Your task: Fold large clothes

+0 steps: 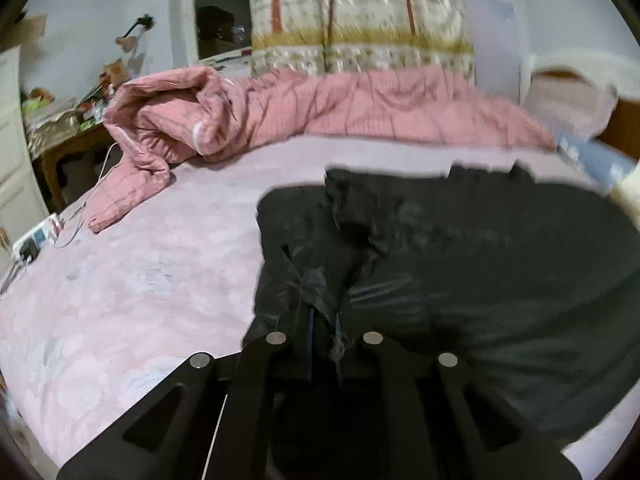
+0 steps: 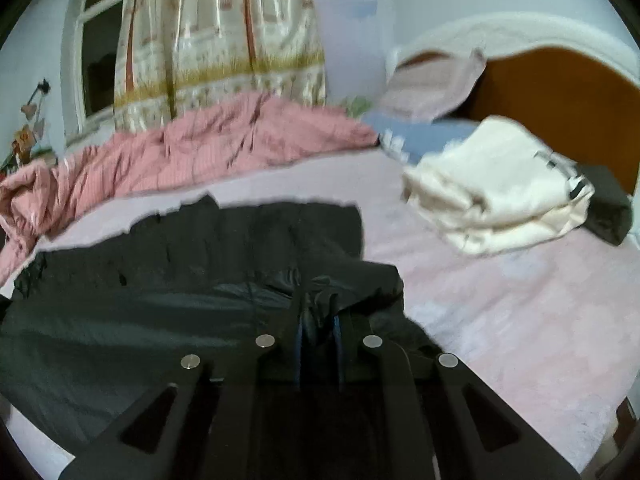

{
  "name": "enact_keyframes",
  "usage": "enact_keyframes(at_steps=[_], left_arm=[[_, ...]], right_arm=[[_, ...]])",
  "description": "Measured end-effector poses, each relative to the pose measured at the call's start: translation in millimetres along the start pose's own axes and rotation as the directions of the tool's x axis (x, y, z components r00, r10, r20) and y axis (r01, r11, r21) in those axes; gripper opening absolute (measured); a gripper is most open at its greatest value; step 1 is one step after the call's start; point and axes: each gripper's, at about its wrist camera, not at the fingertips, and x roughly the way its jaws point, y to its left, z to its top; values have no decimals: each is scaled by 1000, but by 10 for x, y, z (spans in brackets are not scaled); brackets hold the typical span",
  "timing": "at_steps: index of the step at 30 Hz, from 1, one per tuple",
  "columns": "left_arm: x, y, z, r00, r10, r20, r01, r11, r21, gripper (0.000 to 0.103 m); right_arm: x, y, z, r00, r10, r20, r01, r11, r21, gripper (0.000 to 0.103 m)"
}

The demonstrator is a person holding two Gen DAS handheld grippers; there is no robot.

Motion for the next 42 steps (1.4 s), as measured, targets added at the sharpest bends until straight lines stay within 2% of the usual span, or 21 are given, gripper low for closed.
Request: enact_keyframes(at_steps=[2, 5, 10, 11, 13, 14, 15, 17, 18, 20, 22, 23, 25, 29, 30, 33, 35, 37, 38, 39, 42], left_arm=[[79, -66, -38, 1000, 11, -9, -10, 1000, 28, 9], [126, -76, -93, 999, 31, -21, -30, 999, 36, 10], [74, -95, -129, 998, 60, -10, -60, 997, 56, 13], [29, -78, -132, 998, 56, 7, -57, 997, 49, 14], [-135, -36, -128, 996, 39, 80, -42, 999, 33, 29], [-299, -17, -152, 988, 16, 155, -21, 999, 31, 45], [-453, -11, -175, 975, 19, 221, -26, 999, 29, 66], [-714, -24, -218, 943, 50, 328, -62, 998, 27, 81], [-846, -39, -246, 929, 35, 367, -54, 998, 41, 81], [-990, -64, -258, 921, 7, 389, -32, 998, 58, 83], [-1134, -108, -288, 914, -31, 405, 4, 998, 68, 91], [-1189, -129, -299, 911, -54, 410, 25, 997, 76, 100], [-1299, -197, -344, 905, -99, 414, 63, 993, 99, 103], [-1319, -299, -478, 916, -159, 369, 124, 985, 117, 103], [-1287, -333, -505, 923, -173, 343, 137, 982, 127, 103], [-1251, -512, -557, 936, -180, 303, 127, 974, 186, 103], [-1202, -631, -590, 944, -202, 260, 134, 957, 257, 103], [-1151, -734, -656, 947, -247, 206, 166, 924, 344, 103], [-1126, -767, -691, 951, -242, 194, 157, 916, 370, 103], [-1093, -799, -711, 956, -227, 187, 142, 914, 380, 103], [-943, -892, -739, 973, -197, 120, 133, 904, 405, 103]], right_arm=[[187, -19, -27, 997, 15, -82, -14, 1000, 11, 12], [363, -57, -70, 988, 43, -152, -38, 999, 33, 13], [374, -47, -110, 988, 34, -150, -31, 999, 27, 16], [352, -50, -110, 989, 34, -142, -30, 999, 28, 20], [277, -80, -103, 993, 25, -118, -20, 999, 43, 31], [204, -109, -102, 996, 16, -93, -10, 998, 55, 49], [102, -141, -104, 998, 17, -54, -14, 998, 69, 70], [-114, -180, -112, 999, 20, 34, -22, 997, 77, 84], [-224, -174, -114, 997, 20, 77, -25, 997, 70, 85], [-439, -110, -160, 989, 23, 144, -26, 999, 18, 85], [-594, 1, -221, 982, 34, 186, -26, 999, -47, 88], [-665, 74, -253, 979, 44, 200, -29, 996, -80, 90], [-754, 203, -297, 977, 62, 204, -38, 992, -121, 91], [-841, 469, -419, 976, 163, 146, -134, 972, -191, 93], [-869, 524, -459, 973, 188, 133, -157, 965, -210, 94], [-916, 647, -575, 975, 196, 109, -160, 950, -269, 98], [-940, 699, -635, 976, 198, 88, -164, 940, -298, 103], [-982, 714, -682, 969, 240, 60, -212, 932, -295, 103], [-994, 707, -707, 966, 254, 50, -228, 928, -295, 103], [-994, 717, -734, 967, 251, 41, -227, 925, -306, 103], [-865, 823, -803, 991, 131, 8, -119, 922, -368, 103]])
